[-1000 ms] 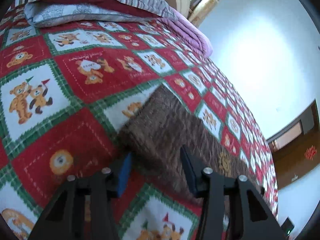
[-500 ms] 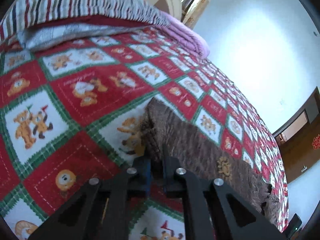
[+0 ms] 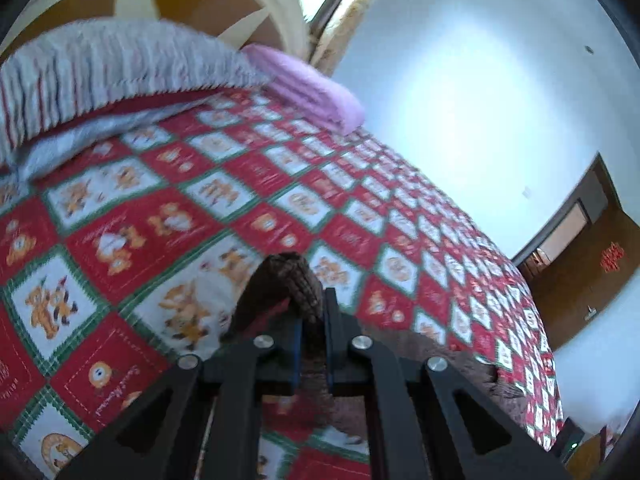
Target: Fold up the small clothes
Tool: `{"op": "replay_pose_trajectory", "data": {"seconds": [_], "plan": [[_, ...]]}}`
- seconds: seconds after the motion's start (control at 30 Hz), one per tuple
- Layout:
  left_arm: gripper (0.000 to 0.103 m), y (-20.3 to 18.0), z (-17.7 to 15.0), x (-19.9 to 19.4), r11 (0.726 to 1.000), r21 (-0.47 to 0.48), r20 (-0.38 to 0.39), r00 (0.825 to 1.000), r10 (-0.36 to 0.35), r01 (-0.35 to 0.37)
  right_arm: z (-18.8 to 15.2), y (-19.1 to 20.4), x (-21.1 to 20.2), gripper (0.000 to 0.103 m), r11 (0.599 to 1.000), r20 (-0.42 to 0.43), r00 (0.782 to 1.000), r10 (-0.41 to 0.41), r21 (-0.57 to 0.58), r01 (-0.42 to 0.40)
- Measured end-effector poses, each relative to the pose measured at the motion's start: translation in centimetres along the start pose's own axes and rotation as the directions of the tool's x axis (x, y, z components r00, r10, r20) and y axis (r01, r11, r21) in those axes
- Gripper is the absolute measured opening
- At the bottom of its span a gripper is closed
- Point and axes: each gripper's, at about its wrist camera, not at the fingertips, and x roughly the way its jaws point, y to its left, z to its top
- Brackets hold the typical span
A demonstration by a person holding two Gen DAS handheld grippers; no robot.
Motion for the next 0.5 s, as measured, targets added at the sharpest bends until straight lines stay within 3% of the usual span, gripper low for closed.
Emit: {"op": "replay_pose_trajectory", "data": {"seconds": [0.23, 0.5], "plan": [[0.008, -6.0, 0.4, -1.2, 0.993, 0.093, 0.011, 0.998, -0.067, 0.066, 1.0, -0.4, -6.9, 0.082, 0.999, 0.129, 0.991, 0.032, 0.012, -0.034], [0.008, -13.7, -1.4, -1.2, 0.964, 0.223, -0.001, 0.989, -0.149, 0.145, -0.7, -3.6, -11.0, 0.082, 0.991, 0.180, 0.983, 0.029, 0.122, -0.051]]}}
